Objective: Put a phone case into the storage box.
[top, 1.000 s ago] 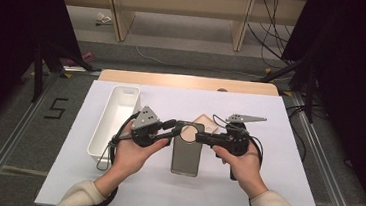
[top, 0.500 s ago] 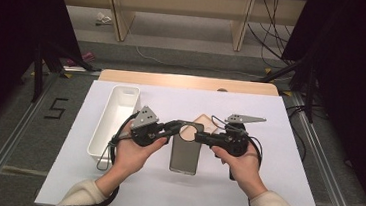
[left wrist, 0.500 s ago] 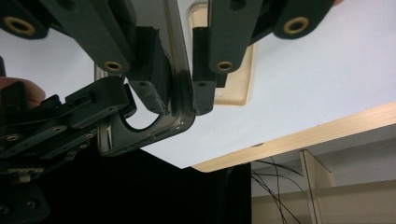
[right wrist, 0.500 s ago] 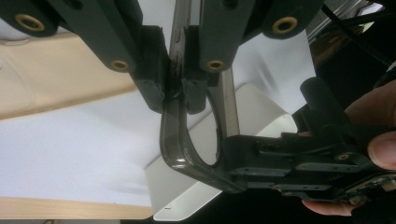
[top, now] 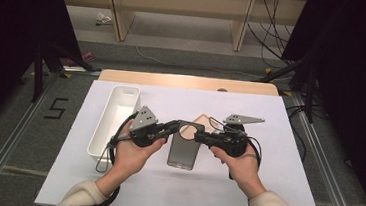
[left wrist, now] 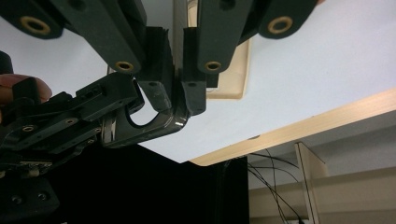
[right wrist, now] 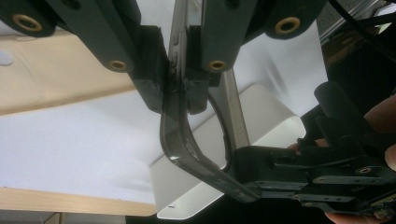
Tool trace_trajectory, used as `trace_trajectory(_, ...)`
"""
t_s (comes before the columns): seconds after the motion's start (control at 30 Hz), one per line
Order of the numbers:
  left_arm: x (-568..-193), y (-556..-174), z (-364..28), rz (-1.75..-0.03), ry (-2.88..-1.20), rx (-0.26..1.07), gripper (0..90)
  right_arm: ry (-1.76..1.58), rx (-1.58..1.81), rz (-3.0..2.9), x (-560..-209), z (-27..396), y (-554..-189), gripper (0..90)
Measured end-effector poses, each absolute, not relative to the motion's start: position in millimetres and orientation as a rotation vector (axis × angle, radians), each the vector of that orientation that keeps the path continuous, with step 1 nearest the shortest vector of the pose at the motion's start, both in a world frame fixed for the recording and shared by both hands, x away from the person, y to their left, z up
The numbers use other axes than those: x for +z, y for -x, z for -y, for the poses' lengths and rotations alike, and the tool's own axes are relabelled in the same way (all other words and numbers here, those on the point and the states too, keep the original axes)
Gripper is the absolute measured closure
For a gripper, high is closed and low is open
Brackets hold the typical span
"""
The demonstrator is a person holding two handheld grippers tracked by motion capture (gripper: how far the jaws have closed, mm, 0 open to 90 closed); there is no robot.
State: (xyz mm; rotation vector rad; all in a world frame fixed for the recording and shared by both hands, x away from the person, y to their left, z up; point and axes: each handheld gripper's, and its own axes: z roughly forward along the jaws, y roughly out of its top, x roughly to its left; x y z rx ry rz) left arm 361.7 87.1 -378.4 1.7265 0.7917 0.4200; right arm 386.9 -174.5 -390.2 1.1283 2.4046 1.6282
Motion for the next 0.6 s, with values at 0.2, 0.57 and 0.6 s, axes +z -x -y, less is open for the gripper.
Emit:
trace_trajectory(0.2, -377.4, -360.9, -87.0, -0.77, -1.728, 0.455, 83.6, -1.107, 1.619, -2.386, -389.6, 174.1, -386.6, 77.6)
trace_trajectory(0.57, -376.4, -366.2, -97.5, -0.779, -1.711, 0.527, 83.6, -1.052, 1.58, -2.332, -387.7, 173.7, -386.7, 42.2)
trace_trajectory(0.6, -376.2, -366.8, -98.9, -0.783, -1.707, 0.533, 83.5, -1.042, 1.577, -2.327, -387.4, 173.6, -386.7, 38.8)
